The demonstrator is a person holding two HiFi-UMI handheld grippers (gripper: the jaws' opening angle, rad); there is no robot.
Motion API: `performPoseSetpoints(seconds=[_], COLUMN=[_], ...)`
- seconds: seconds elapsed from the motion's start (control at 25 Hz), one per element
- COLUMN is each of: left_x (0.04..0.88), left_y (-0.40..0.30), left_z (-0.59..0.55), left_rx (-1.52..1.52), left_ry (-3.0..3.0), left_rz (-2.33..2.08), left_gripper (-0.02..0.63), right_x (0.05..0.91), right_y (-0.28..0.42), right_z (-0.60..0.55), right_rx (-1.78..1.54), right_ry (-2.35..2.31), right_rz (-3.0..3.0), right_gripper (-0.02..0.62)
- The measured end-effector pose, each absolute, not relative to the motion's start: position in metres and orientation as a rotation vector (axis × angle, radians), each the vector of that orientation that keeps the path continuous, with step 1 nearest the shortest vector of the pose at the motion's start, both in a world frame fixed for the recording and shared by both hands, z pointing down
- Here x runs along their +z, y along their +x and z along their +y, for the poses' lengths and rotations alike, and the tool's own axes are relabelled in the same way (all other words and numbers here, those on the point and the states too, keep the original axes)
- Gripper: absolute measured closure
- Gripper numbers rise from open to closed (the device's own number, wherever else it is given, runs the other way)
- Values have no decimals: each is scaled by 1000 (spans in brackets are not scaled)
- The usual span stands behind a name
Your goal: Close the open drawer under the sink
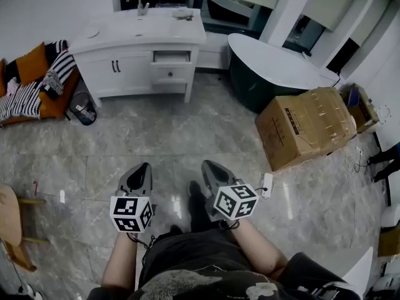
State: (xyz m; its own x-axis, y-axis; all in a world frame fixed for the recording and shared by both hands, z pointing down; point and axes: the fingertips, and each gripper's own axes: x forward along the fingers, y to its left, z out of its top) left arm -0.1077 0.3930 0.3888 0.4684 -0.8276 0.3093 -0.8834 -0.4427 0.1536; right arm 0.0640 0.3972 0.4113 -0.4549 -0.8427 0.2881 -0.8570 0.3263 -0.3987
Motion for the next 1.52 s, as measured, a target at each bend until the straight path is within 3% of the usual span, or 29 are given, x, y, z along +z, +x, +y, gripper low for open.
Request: performPoseSetpoints(seconds=[0.76,1.52], left_x=[413,407], left_y=[-106,-69], left_z=[230,82], left_rx=[308,373], left_ry=[2287,2253], left_rz=[-1522,-1581], left_gripper=[591,591], right_x=[446,451], right_y=[69,119], right_z=[215,60], right_rx=[859,785], right_ry=[1488,1397], right_rz=[-2490,-2501], right_gripper=[574,574])
